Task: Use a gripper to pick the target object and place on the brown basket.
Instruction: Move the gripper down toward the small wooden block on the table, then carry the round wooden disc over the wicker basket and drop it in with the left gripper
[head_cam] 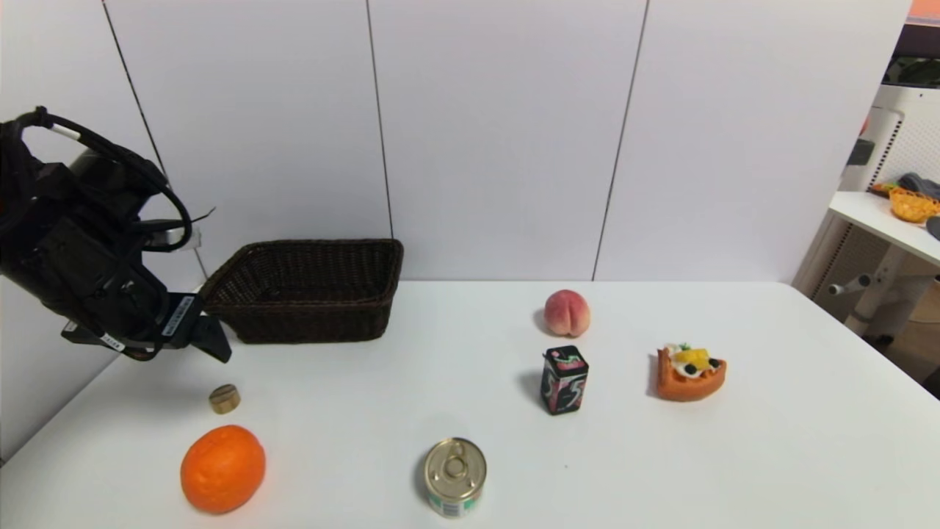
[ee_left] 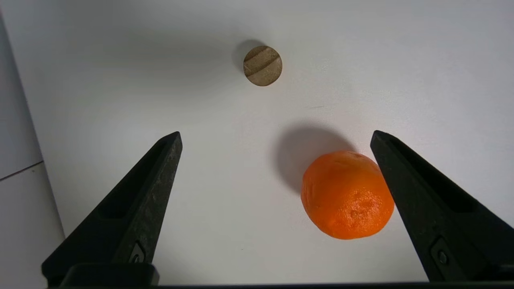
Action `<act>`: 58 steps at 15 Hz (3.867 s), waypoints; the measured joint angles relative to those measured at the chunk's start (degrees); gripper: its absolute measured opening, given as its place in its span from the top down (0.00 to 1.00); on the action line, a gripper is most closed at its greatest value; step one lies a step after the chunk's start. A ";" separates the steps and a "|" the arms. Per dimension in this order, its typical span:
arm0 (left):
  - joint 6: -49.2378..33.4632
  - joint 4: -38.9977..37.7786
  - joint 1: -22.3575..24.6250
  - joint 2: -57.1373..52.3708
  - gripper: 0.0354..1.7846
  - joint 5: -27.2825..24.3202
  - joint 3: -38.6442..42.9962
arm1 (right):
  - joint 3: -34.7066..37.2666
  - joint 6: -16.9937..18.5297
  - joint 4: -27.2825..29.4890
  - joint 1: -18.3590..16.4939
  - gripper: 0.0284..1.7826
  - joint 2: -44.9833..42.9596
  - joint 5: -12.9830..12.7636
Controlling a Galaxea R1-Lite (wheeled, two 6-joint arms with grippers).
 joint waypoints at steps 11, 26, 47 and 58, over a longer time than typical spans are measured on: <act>0.23 -16.97 -0.11 8.64 0.06 -0.11 10.37 | 0.00 -0.02 0.01 0.00 0.05 0.00 0.02; -0.02 -18.97 0.93 12.51 0.06 -0.02 11.17 | 0.00 0.00 0.00 0.00 0.05 0.00 0.02; 0.52 -23.67 1.32 10.65 0.73 -0.33 12.19 | 0.00 0.02 0.01 0.00 0.05 0.00 0.02; 1.55 -25.38 -2.34 3.94 0.73 -0.38 -10.06 | 0.00 -0.02 0.01 0.00 0.05 0.00 0.02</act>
